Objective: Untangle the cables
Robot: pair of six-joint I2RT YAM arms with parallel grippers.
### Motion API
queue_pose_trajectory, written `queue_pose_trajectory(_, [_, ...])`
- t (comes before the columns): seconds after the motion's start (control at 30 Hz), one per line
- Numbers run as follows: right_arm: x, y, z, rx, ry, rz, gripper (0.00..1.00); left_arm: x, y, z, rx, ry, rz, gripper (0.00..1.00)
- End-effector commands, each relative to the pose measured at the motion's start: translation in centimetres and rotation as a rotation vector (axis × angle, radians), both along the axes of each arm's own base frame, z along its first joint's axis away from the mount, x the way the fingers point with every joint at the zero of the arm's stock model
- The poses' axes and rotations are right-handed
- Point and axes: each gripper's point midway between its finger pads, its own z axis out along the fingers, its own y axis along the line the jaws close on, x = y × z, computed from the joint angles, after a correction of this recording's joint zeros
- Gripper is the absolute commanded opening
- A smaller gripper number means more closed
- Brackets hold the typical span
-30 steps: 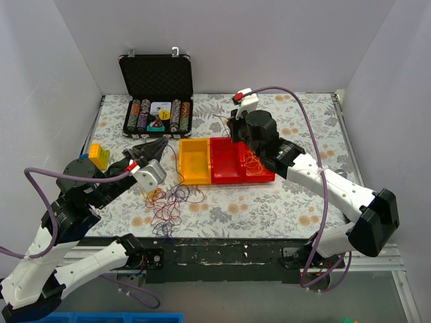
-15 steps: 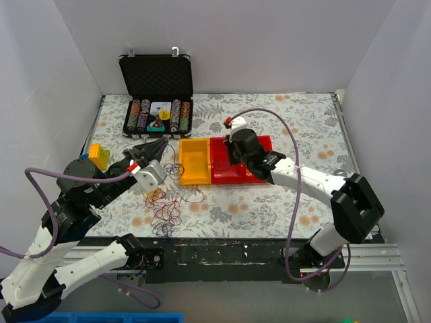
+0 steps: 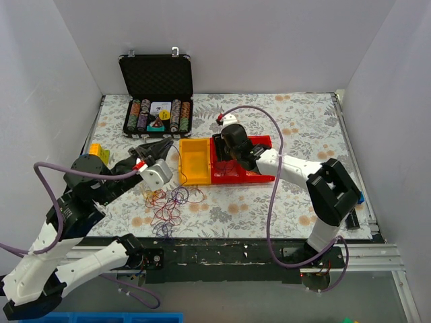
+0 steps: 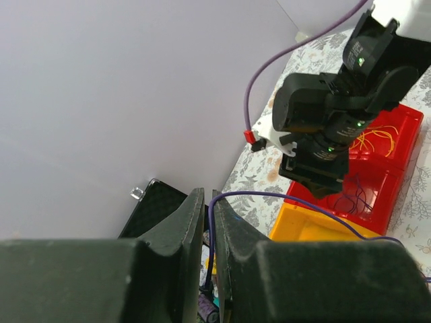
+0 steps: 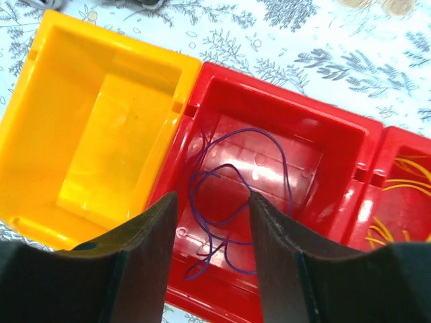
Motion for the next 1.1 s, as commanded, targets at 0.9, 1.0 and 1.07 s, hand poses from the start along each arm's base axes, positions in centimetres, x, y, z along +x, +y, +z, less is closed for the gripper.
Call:
queue_pose_trajectory(0.9, [-8.3, -15.1, 14.4, 0.411, -0.329, -0.323, 0.67, 17.1, -12.6, -10.7, -0.130, 0.089, 0.182, 0.00])
queue_pose_trajectory(1.0, [-8.2, -15.0, 14.8, 0.408, -0.334, -0.315, 0.66, 17.8, -13.0, -7.8, -0.217, 0.064, 0.184, 0.00])
queue_pose_trajectory(1.07, [-8.0, -15.2, 14.6, 0.402, -0.334, -0.324, 0.66, 17.9, -13.2, -6.7, -0.236, 0.051, 0.177, 0.00])
